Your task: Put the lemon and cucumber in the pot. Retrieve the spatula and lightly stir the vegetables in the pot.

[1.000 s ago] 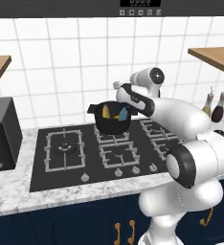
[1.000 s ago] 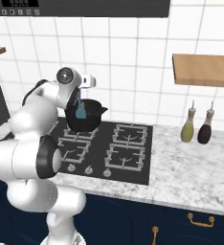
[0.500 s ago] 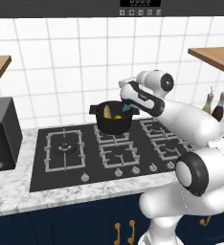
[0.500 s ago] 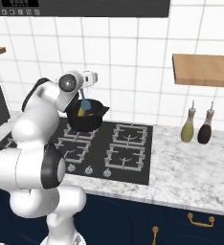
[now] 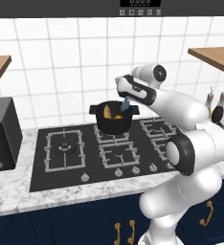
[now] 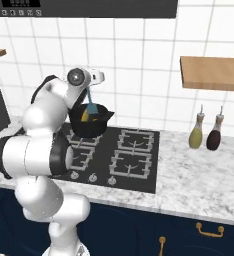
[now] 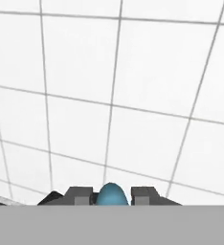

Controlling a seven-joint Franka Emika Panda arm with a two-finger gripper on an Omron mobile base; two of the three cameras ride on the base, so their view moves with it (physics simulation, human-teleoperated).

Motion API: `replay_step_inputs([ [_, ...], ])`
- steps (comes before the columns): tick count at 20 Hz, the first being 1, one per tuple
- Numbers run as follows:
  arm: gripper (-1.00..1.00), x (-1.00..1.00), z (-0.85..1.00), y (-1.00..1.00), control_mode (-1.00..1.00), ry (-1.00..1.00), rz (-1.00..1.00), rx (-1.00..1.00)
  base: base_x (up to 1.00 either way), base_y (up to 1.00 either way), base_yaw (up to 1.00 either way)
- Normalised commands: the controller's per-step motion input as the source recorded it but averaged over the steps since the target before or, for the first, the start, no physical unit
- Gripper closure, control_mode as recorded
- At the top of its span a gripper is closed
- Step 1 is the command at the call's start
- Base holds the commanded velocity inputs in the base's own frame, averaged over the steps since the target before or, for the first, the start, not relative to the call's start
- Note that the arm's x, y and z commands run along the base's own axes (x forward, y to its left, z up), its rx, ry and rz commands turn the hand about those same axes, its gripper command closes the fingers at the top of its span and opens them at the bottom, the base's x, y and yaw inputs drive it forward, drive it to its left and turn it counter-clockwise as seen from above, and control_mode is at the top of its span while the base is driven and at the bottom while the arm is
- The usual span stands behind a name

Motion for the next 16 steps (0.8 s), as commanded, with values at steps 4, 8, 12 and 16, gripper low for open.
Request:
replay_step_inputs([
  [4,1.0,0.57,-0.45,0.18,-1.0,0.13,0.05,0.0,0.0,0.0,0.0],
  [8,1.0,0.53,-0.49,0.12,-1.0,0.01,0.11,0.0,0.0,0.0,0.0],
  [12,1.0,0.31,-0.61,0.02,-1.0,-0.02,0.13,0.0,0.0,0.0,0.0],
  [16,1.0,0.4,-0.76,0.0,-1.0,-0.02,0.11,0.0,0.0,0.0,0.0],
])
